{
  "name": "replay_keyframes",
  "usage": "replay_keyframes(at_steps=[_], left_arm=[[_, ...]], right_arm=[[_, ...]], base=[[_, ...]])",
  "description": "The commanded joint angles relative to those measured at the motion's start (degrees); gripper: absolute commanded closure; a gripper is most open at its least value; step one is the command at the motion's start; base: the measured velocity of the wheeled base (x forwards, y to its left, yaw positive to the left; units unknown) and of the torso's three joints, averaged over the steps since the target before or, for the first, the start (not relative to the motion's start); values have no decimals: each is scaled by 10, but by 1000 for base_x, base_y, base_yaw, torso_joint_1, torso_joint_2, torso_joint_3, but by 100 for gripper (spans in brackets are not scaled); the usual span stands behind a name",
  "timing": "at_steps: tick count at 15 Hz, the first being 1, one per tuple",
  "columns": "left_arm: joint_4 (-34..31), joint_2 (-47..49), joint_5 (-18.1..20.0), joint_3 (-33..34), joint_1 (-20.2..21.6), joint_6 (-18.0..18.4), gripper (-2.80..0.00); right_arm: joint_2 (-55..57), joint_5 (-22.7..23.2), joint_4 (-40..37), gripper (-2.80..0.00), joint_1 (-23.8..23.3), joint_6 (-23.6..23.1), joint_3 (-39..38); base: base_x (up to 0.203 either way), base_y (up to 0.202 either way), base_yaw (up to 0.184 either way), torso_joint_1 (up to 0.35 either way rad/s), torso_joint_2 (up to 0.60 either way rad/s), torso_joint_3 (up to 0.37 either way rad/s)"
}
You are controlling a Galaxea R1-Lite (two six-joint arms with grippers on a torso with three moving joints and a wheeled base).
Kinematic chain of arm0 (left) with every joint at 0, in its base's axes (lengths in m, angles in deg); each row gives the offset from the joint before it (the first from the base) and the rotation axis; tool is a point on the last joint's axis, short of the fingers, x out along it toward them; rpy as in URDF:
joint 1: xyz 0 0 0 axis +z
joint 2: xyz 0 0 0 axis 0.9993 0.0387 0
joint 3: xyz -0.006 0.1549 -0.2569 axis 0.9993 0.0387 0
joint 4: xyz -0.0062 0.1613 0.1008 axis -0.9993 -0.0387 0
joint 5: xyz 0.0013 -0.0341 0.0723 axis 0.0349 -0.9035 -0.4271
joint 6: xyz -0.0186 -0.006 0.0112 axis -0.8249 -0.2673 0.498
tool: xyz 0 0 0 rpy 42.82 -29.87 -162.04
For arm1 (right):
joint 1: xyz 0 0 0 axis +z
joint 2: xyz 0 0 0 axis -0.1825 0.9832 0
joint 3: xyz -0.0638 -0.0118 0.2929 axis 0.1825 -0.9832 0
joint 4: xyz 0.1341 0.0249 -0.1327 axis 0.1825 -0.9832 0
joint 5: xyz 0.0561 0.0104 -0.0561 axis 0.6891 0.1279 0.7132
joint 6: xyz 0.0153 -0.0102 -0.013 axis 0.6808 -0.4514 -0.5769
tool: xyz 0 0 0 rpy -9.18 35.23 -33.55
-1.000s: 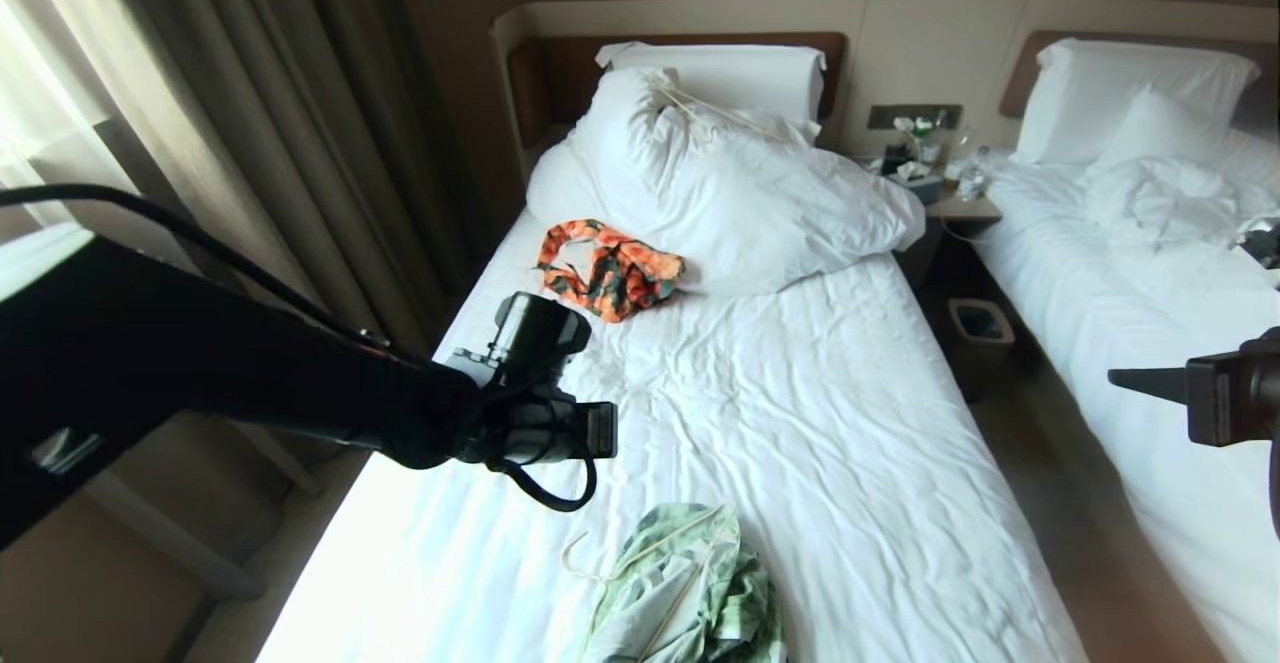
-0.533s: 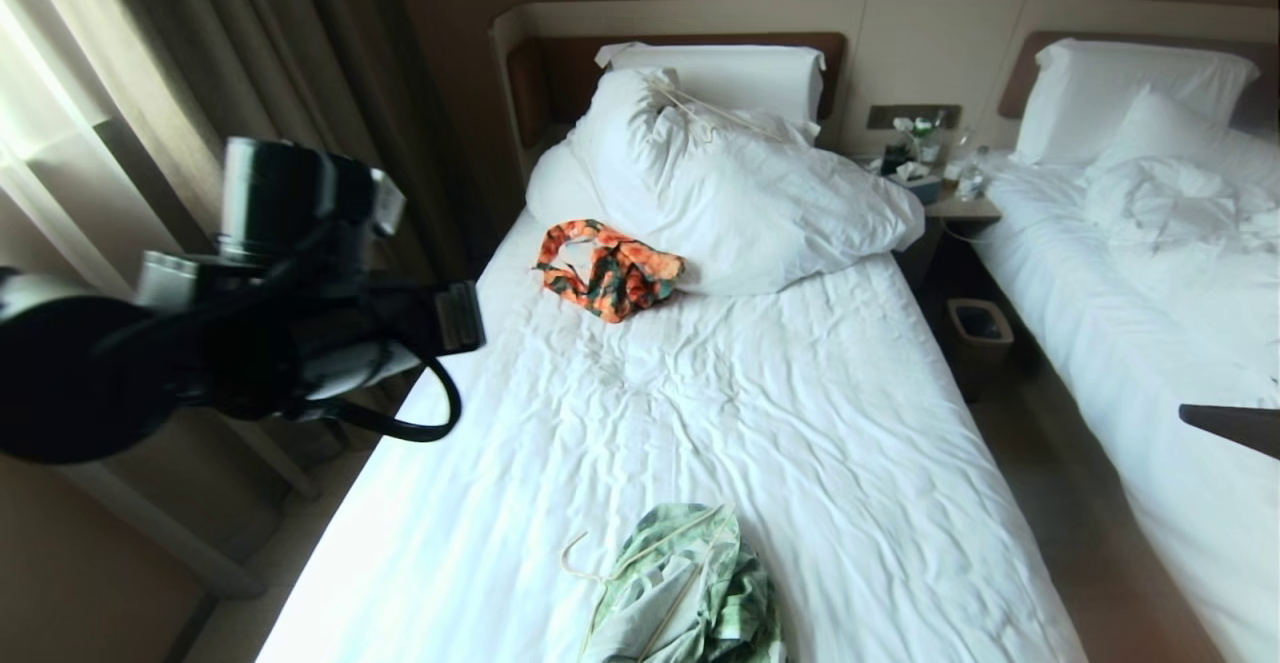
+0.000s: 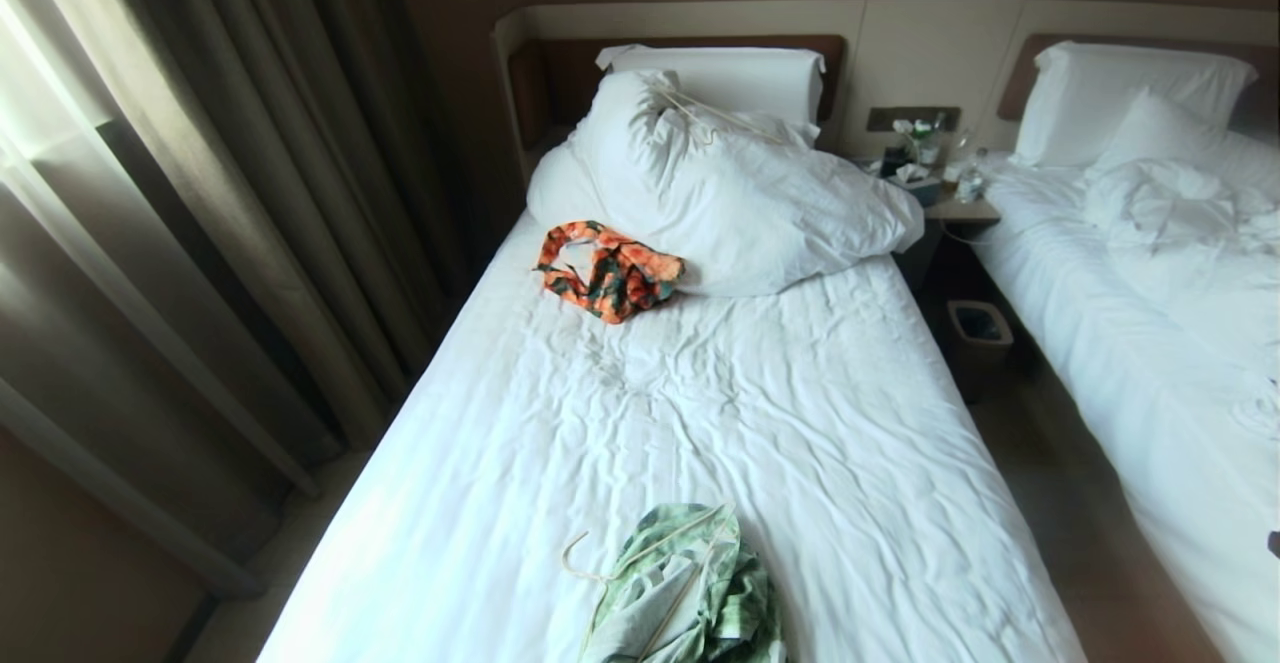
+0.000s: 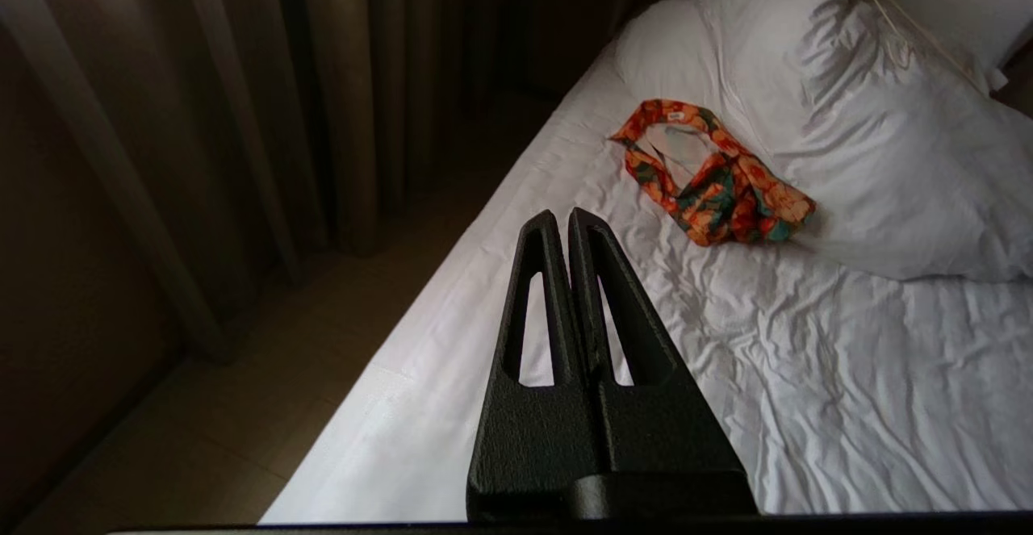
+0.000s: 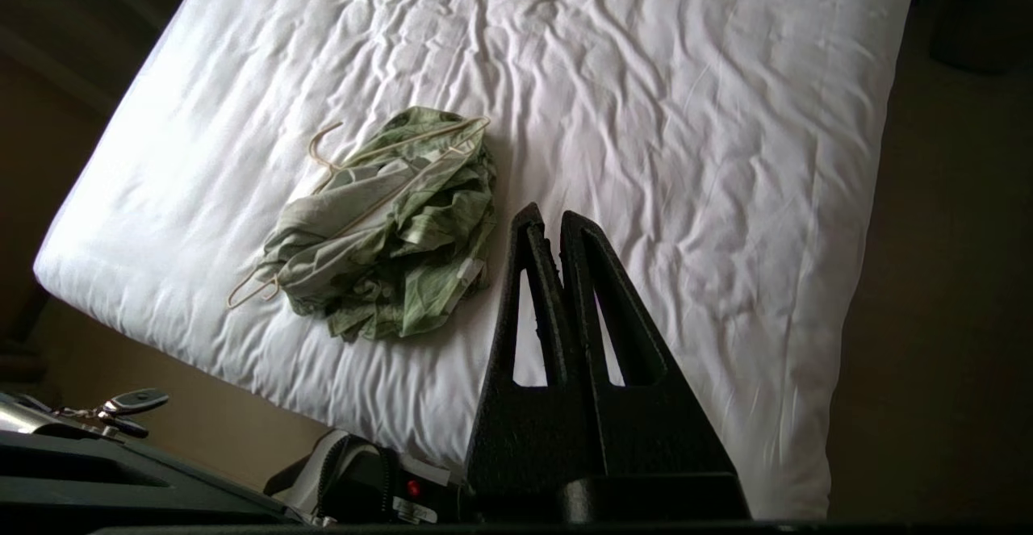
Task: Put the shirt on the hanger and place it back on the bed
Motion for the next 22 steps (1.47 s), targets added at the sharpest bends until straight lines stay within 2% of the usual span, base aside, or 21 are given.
replay_keyframes(at_steps=[1,3,5,6,7,9,10,11,13,16,17,18,19,22], left_arm=[[-1,-174,-3,68,50,11,0],[-1,-255,4,154,77,38,0],[-4,-326,24,225,72,67,0],[-9,-357,34,264,68,93,0],[-15,-385,53,289,67,117,0],[-40,-437,136,336,65,155,0],[-55,-441,161,355,64,168,0],[-56,-442,177,373,64,171,0],[-59,-442,235,393,64,173,0],[-62,-442,262,395,64,174,0],[-62,-442,283,400,64,173,0],[-61,-442,301,408,64,173,0],[-61,-442,302,409,64,172,0],[-60,-442,300,409,64,163,0]], right_arm=[[-93,1,-10,0,3,0,-26],[-138,3,-13,0,3,1,-58],[-187,10,-13,0,3,12,-86],[-208,16,-13,0,3,15,-101],[-225,18,-13,0,3,16,-112],[-256,18,-11,0,3,16,-136],[-274,18,-9,0,1,16,-149],[-291,18,-7,0,-5,15,-162],[-323,18,-6,0,-15,14,-176],[-379,11,-6,0,-21,5,-198],[-405,1,-6,0,-22,-10,-214],[-416,-27,-2,0,-22,-38,-236],[-416,-66,10,0,-22,-47,-253],[-416,-133,74,0,-22,-55,-317]], base=[[0,0,0,0,0,0],[0,0,0,0,0,0],[0,0,0,0,0,0],[0,0,0,0,0,0],[0,0,0,0,0,0],[0,0,0,0,0,0],[0,0,0,0,0,0],[0,0,0,0,0,0],[0,0,0,0,0,0],[0,0,0,0,0,0],[0,0,0,0,0,0],[0,0,0,0,0,0],[0,0,0,0,0,0],[0,0,0,0,0,0]])
